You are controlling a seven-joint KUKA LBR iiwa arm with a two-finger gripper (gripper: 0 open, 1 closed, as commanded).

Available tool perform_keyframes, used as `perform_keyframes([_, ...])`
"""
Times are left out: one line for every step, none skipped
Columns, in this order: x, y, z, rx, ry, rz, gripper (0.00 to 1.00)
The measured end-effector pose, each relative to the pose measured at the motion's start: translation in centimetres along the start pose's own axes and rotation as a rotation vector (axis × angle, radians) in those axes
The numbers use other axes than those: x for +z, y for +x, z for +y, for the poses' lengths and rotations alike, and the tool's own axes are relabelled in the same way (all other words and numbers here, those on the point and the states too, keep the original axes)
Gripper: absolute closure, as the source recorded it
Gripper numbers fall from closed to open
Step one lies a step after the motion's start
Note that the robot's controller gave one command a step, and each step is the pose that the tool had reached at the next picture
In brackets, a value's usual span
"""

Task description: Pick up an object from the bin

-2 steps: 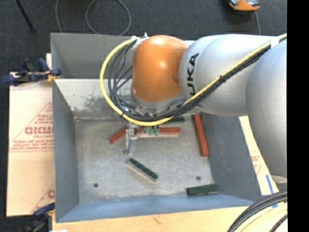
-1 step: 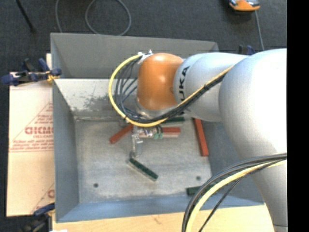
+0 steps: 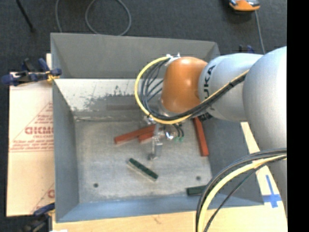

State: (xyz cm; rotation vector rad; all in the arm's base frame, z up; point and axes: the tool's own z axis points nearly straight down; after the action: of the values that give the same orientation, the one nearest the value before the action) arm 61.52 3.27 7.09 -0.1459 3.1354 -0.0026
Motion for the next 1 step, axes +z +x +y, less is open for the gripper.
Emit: perform_keyframes([-0.06,-0.1,0.39,-0.001,-0.003,-0.002,1.0])
